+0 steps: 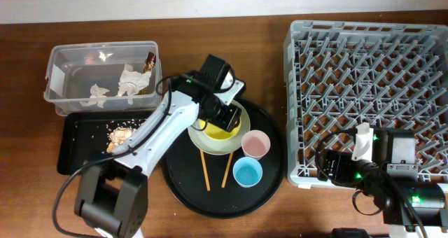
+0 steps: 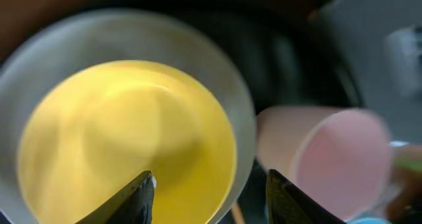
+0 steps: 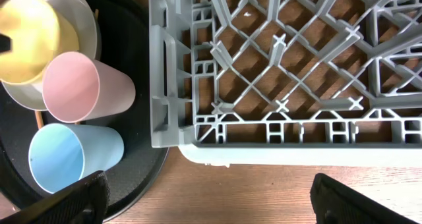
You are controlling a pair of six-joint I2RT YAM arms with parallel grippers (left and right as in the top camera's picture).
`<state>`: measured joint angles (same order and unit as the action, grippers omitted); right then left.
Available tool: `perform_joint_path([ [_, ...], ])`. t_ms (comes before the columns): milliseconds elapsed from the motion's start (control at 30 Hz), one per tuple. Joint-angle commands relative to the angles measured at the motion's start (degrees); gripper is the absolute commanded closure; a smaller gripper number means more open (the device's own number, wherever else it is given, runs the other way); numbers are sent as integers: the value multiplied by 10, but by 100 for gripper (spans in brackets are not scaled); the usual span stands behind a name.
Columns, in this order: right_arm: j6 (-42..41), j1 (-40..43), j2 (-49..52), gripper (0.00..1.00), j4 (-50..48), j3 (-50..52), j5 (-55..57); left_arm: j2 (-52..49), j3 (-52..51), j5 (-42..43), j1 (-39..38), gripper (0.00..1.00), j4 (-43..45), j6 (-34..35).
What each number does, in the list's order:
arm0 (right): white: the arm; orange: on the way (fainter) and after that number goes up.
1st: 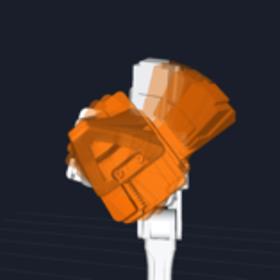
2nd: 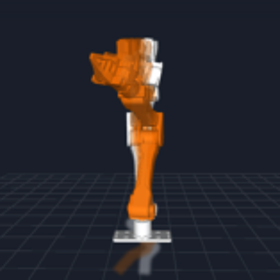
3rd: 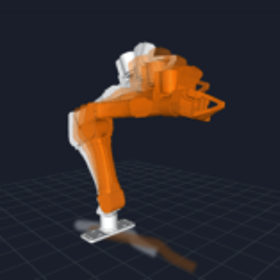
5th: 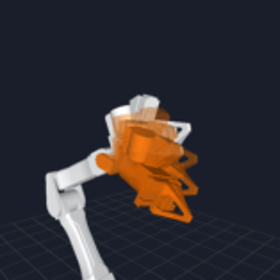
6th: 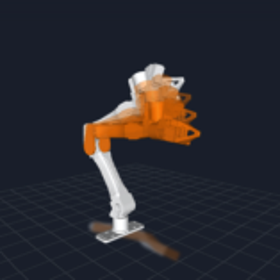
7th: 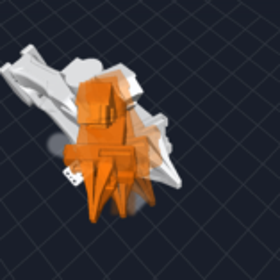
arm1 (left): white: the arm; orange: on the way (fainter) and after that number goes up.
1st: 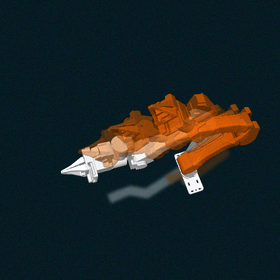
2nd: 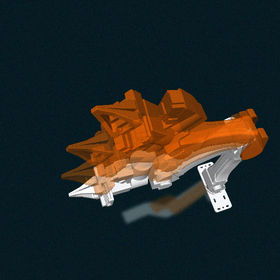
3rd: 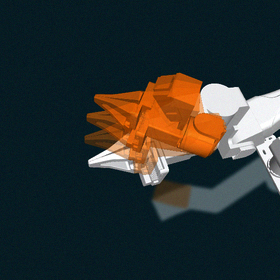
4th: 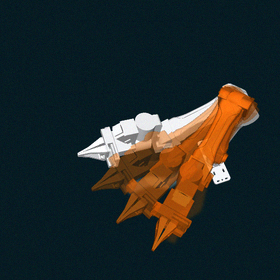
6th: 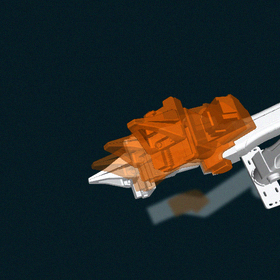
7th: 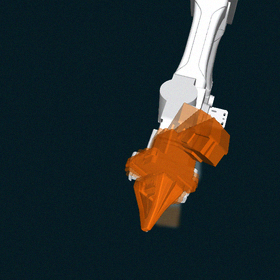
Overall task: Sort waste into correct bins and load items into the dishwasher rack
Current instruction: 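Set the yellow bowl onto the white plate with the left gripper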
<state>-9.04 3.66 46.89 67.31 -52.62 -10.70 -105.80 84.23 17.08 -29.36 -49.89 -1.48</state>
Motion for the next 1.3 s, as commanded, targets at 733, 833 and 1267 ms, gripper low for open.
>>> perform_joint_path([
  [733,-3,-3,-2,1,0,-9,-7,-47,81,-53,-105,55,-71,23],
  [833,-3,-3,-2,1,0,-9,-7,-46,118,-54,-105,47,-100,23],
  [1267,-3,-3,-2,2,1,-9,-7,-49,38,-56,-106,40,-93,23],
])
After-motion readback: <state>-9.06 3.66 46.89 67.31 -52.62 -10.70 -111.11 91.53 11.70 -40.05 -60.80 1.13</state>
